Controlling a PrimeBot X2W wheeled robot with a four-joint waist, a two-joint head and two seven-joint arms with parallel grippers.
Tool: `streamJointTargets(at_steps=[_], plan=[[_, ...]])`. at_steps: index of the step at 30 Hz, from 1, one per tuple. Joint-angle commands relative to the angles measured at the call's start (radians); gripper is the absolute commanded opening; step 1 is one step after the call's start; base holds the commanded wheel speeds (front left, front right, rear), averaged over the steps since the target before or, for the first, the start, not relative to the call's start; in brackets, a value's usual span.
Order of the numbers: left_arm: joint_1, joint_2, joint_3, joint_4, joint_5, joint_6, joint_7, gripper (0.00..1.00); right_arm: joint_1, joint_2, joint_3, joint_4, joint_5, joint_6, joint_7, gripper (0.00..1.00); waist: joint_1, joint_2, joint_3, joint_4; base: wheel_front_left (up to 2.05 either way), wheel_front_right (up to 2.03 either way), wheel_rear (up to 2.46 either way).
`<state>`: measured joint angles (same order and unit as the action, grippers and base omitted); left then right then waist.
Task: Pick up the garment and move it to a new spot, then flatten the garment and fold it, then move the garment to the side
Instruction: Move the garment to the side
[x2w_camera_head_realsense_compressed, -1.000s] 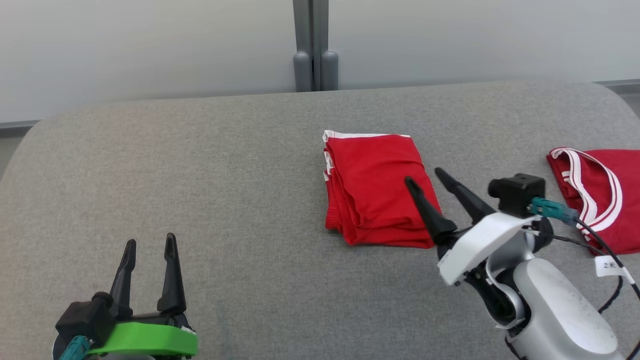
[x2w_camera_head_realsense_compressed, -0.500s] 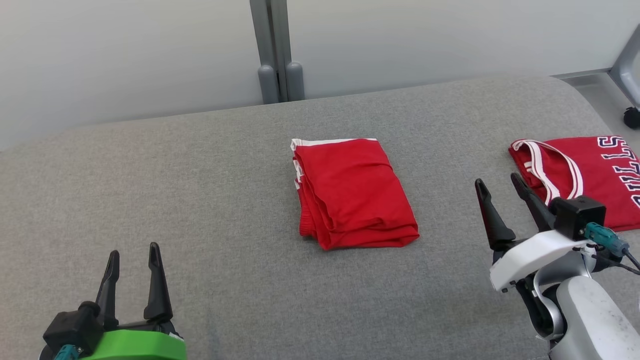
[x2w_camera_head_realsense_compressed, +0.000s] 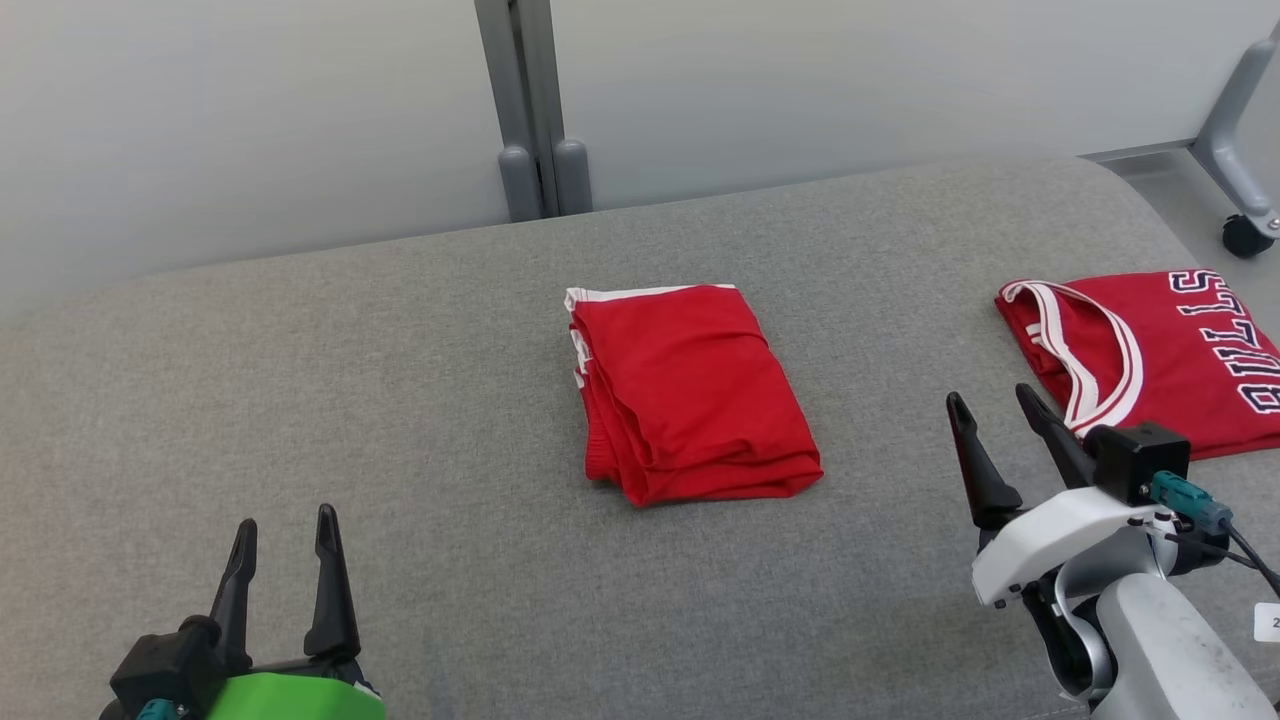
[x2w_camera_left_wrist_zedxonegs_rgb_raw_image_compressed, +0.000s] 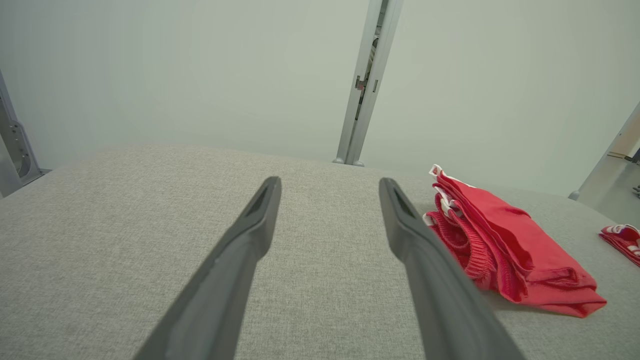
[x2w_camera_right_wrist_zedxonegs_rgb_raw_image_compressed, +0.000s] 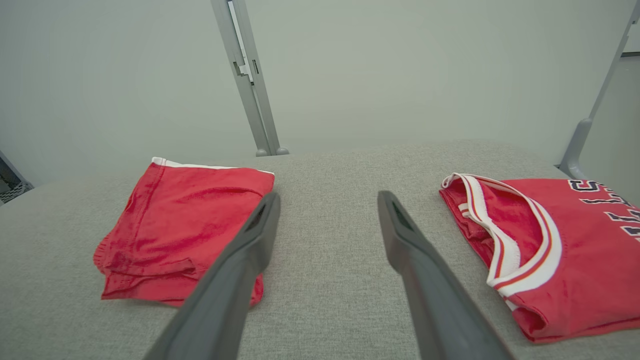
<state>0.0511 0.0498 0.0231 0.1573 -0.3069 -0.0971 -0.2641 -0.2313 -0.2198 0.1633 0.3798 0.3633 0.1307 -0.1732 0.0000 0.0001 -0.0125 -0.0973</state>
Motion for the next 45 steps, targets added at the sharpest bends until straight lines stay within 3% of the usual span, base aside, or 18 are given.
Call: streamJointTargets(at_steps=[1, 35, 40, 45], plan=[[0.016, 0.002, 0.003, 0.002, 0.004, -0.004, 0.001, 1.00, -0.010, 0.001, 0.002, 0.006, -0.002, 0.000, -0.007, 1.00, 0.0000, -0.0001, -0.001, -0.001, 0.00, 0.00, 0.00], [0.009, 0.002, -0.012, 0.004, 0.021, -0.008, 0.001, 1.00, -0.021, 0.016, 0.007, 0.045, 0.015, 0.000, -0.015, 1.00, 0.0000, -0.0001, 0.006, 0.020, 0.00, 0.00, 0.00], [0.009, 0.002, -0.011, 0.001, 0.019, -0.011, 0.001, 1.00, -0.065, 0.002, 0.022, 0.057, 0.031, 0.000, 0.035, 1.00, 0.0000, -0.0001, 0.011, 0.038, 0.00, 0.00, 0.00], [0.000, 0.002, -0.017, 0.001, 0.022, -0.015, 0.001, 1.00, -0.159, 0.000, 0.056, 0.102, 0.062, 0.000, 0.179, 1.00, 0.0000, -0.0001, 0.031, 0.068, 0.00, 0.00, 0.00]])
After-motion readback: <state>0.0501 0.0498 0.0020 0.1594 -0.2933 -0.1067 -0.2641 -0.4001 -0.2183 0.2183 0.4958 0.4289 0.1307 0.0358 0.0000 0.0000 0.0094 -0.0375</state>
